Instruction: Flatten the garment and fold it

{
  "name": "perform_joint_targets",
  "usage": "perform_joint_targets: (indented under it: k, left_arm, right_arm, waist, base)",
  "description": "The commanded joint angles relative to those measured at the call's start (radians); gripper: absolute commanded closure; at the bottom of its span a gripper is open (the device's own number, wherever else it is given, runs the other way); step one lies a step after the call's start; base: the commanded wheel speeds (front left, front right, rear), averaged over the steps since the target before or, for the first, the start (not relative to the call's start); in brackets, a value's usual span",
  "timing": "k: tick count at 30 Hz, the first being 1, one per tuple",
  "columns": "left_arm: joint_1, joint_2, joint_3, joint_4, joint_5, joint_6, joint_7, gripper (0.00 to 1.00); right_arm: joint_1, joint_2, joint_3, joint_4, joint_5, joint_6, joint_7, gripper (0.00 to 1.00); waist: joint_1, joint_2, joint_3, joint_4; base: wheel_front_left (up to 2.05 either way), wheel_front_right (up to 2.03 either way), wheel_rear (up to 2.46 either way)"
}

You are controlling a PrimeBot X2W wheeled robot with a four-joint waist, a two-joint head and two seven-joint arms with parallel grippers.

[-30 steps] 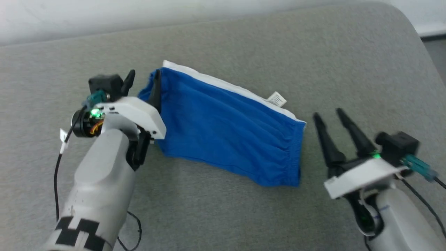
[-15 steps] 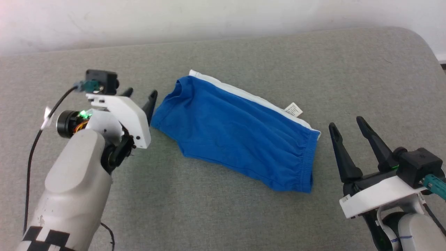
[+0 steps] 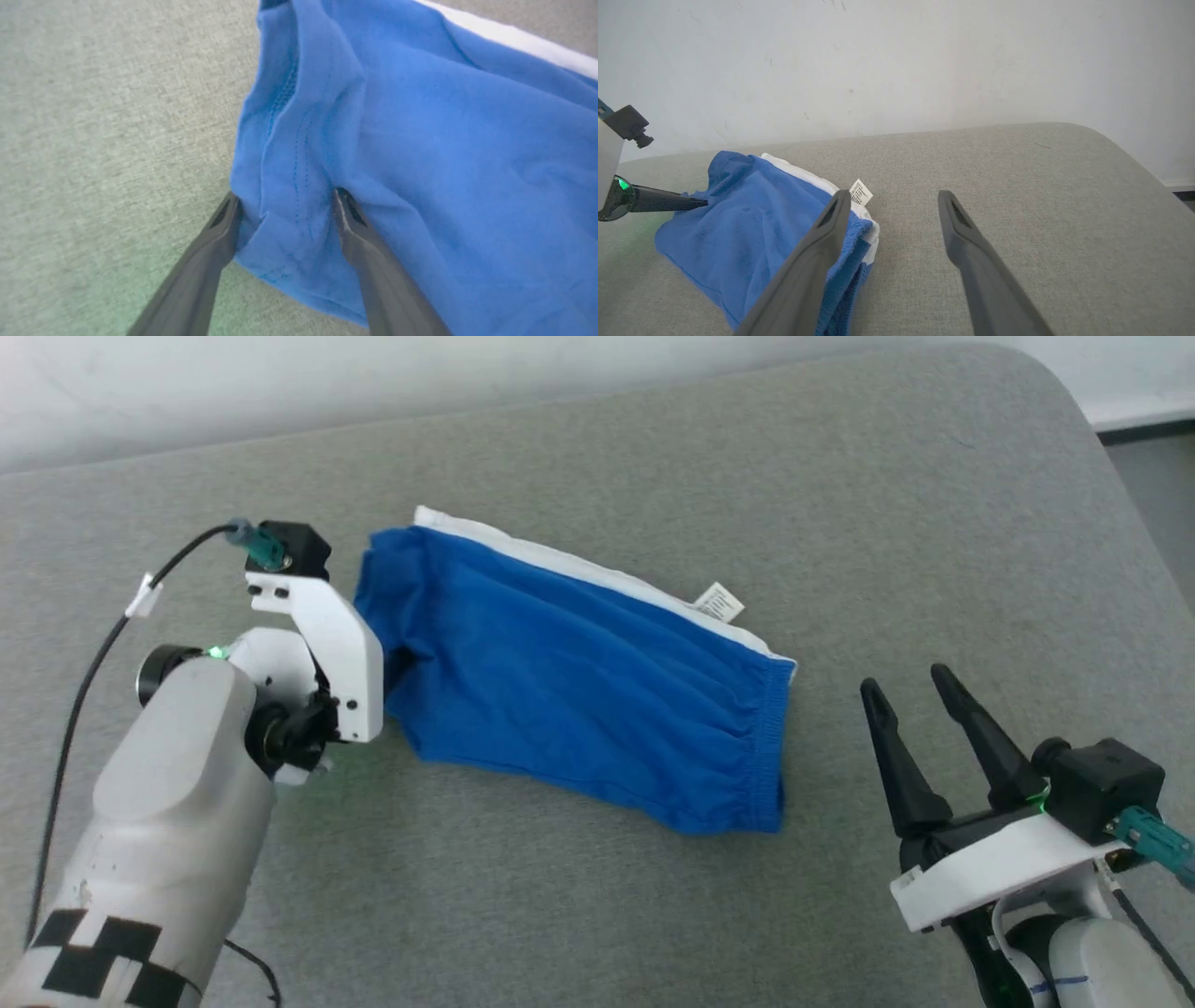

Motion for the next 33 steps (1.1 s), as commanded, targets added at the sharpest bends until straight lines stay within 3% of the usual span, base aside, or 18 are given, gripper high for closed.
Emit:
perform_joint_targets:
  k: [1,2,3,4,5,8,14,20,31,32,33]
  left_arm:
    - [0.026,-0.014,-0.033,0.032,-0.005,-0.013,0.033,0.00]
    - [0.032,-0.018,-0.050,0.039,-0.001,-0.016,0.051,0.43]
    - [0.037,-0.021,-0.067,0.040,0.005,-0.018,0.063,0.62]
    - [0.042,-0.026,-0.074,0.039,0.002,-0.020,0.068,0.93]
    - [0.049,-0.031,-0.081,0.039,-0.001,-0.022,0.073,1.00]
    - [0.061,-0.032,-0.087,0.023,0.009,-0.015,0.030,1.00]
    - [0.090,-0.037,-0.066,-0.025,0.033,0.039,-0.128,1.00]
    - [0.110,-0.043,-0.062,-0.109,0.037,0.051,-0.194,1.00]
    - [0.122,-0.051,-0.078,-0.229,0.039,0.061,-0.205,1.00]
    - [0.124,-0.051,-0.080,-0.234,0.040,0.062,-0.205,1.00]
    - [0.127,-0.050,-0.081,-0.240,0.039,0.062,-0.207,1.00]
  right_arm:
    - [0.013,0.006,-0.004,0.008,0.007,-0.001,-0.002,0.00]
    - [0.015,0.007,-0.006,0.012,0.009,-0.001,0.001,0.00]
    - [0.017,0.008,-0.007,0.017,0.011,-0.001,0.005,0.00]
    - [0.018,0.008,-0.008,0.020,0.013,-0.001,0.010,0.00]
    - [0.019,0.007,-0.008,0.023,0.017,-0.001,0.017,0.00]
    - [0.018,0.001,0.003,0.030,0.032,-0.001,0.046,0.00]
    - [0.016,-0.021,0.066,0.032,0.100,-0.001,0.177,0.00]
    - [-0.007,-0.040,0.097,0.070,0.118,-0.001,0.318,0.00]
    - [-0.162,-0.034,0.157,0.398,0.110,-0.001,0.481,0.00]
    - [-0.171,-0.033,0.172,0.420,0.126,-0.001,0.501,0.46]
    - [-0.179,-0.035,0.191,0.436,0.142,-0.001,0.522,0.66]
  waist:
    - [0.0001,0.0000,0.020,-0.022]
    - [0.0001,0.0000,0.020,-0.024]
    - [0.0001,0.0000,0.020,-0.024]
    - [0.0001,0.0000,0.020,-0.024]
    - [0.0001,0.0000,0.020,-0.022]
    - [0.0001,0.0000,0.016,-0.016]
    - [0.0001,0.0000,-0.010,0.017]
    - [0.0001,0.0000,-0.026,0.069]
    - [0.0001,0.0000,0.000,0.114]
    - [0.0001,0.0000,0.002,0.116]
    - [0.0001,0.0000,0.002,0.117]
  base:
    - [0.00,0.00,0.00]
    - [0.00,0.00,0.00]
    - [0.00,0.00,0.00]
    - [0.00,0.00,0.00]
    - [0.00,0.00,0.00]
    - [0.00,0.00,0.00]
    - [0.00,0.00,0.00]
    - [0.00,0.00,0.00]
    - [0.00,0.00,0.00]
    - [0.00,0.00,0.00]
    - [0.00,0.00,0.00]
